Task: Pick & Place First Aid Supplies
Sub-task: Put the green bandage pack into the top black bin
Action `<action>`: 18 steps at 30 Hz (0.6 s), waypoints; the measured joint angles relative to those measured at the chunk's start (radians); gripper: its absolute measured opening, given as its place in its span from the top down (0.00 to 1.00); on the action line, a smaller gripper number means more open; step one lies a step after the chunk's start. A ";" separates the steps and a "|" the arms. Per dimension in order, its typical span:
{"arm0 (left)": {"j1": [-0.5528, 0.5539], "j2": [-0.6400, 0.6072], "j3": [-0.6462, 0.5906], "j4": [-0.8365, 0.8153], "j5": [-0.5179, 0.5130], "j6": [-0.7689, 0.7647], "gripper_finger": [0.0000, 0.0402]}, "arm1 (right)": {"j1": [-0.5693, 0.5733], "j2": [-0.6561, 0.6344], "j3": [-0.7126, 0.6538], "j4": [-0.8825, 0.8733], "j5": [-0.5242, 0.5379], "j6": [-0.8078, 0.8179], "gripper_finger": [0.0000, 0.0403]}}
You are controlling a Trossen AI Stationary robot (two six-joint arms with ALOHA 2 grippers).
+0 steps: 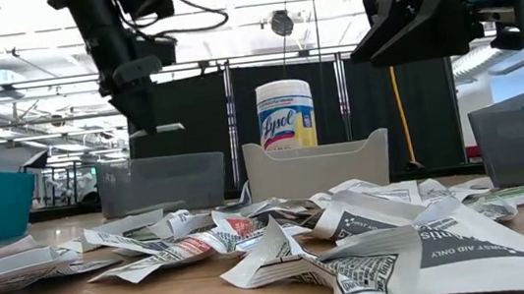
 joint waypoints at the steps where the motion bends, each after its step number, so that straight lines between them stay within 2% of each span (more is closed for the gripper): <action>1: 0.028 0.002 0.000 0.000 0.005 0.031 0.71 | 0.000 0.000 0.000 0.000 0.000 0.000 0.65; 9: 0.211 0.008 0.000 0.007 0.118 0.277 0.71 | 0.000 0.000 0.000 0.000 0.000 0.000 0.65; 14: 0.244 0.008 0.000 0.007 0.172 0.396 0.71 | 0.000 0.000 0.000 -0.001 0.000 0.000 0.65; 18: 0.249 0.008 0.000 0.007 0.188 0.407 0.71 | 0.000 0.000 0.000 -0.001 0.000 0.000 0.65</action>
